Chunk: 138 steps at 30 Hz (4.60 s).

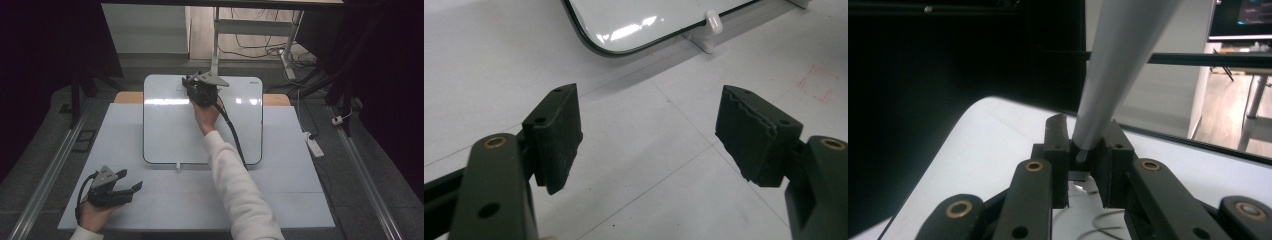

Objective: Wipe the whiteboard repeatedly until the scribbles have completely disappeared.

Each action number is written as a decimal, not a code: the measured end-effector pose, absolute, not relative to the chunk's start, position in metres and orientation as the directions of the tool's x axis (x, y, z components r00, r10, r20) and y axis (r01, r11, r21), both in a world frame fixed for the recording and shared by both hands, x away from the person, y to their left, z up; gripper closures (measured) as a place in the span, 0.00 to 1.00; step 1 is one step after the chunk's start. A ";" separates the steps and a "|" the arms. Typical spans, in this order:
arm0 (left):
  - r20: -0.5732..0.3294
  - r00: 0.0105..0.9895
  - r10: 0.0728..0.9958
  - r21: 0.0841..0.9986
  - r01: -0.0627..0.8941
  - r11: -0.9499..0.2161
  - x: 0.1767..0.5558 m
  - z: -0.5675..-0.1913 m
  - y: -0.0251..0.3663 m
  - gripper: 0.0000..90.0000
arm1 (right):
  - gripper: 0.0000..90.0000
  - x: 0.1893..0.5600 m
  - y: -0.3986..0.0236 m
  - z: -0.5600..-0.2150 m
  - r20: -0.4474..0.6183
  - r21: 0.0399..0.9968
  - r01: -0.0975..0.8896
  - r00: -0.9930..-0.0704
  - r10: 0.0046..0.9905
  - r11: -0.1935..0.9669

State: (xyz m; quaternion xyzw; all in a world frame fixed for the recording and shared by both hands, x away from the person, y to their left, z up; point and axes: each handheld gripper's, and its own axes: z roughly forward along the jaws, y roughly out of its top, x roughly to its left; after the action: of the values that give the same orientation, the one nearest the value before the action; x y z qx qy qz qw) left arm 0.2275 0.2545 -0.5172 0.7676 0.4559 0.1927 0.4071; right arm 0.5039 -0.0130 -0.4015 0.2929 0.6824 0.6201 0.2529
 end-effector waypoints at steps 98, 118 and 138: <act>-0.082 0.519 0.851 0.819 0.521 -0.239 0.230 -0.514 0.256 0.31 | 0.87 0.504 -0.001 -0.400 -0.129 0.988 -0.028 -0.690 0.712 0.152; -0.082 0.519 0.851 0.824 0.516 -0.235 0.230 -0.514 0.257 0.31 | 0.87 0.498 0.004 -0.402 -0.161 0.979 -0.024 -0.695 0.701 0.201; -0.083 0.518 0.851 0.826 0.514 -0.232 0.230 -0.513 0.258 0.32 | 0.87 0.500 0.004 -0.401 -0.180 0.976 -0.035 -0.688 0.703 0.216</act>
State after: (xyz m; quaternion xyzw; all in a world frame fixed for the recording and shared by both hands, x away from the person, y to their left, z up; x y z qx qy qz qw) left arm 0.2296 0.2576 -0.5131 0.7597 0.4493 0.1976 0.4267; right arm 0.5000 0.0040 -0.4011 0.2343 0.7121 0.5806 0.3178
